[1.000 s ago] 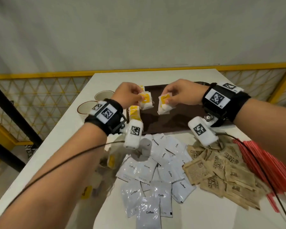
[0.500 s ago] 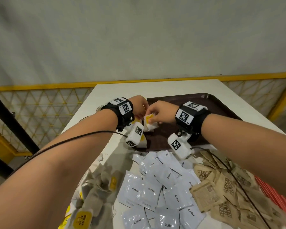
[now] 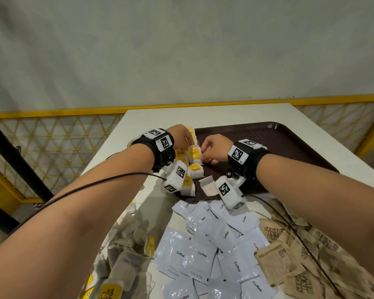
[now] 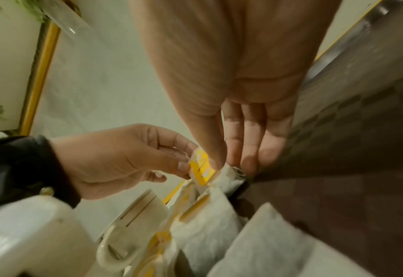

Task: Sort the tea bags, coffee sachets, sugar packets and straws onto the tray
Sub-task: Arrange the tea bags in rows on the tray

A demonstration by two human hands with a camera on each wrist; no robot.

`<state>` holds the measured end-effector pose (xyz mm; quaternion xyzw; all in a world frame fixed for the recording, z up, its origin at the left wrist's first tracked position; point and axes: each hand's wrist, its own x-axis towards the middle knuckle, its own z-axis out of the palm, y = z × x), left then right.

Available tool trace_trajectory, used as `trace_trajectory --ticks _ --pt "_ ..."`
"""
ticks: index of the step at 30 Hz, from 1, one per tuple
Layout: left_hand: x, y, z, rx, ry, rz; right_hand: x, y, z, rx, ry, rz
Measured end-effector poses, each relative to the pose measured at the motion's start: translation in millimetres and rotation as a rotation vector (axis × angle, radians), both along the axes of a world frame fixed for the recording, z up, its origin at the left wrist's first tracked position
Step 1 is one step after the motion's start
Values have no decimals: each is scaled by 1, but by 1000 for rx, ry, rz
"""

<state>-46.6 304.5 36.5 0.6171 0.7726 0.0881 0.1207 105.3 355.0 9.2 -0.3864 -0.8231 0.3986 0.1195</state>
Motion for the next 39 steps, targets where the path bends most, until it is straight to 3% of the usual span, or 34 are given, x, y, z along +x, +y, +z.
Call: trace_trajectory --ticks 18,23,28,39 --pt "-4 20 -6 -23 35 52 -16 2 -11 -258 121 -136" --pt "-9 17 5 67 -14 123 -16 1 -9 -245 113 -145" --pt "0 12 6 -118 46 76 -16 2 -9 -194 101 -136" --pt "7 19 2 -217 202 121 -15 5 -7 -4 -66 9"
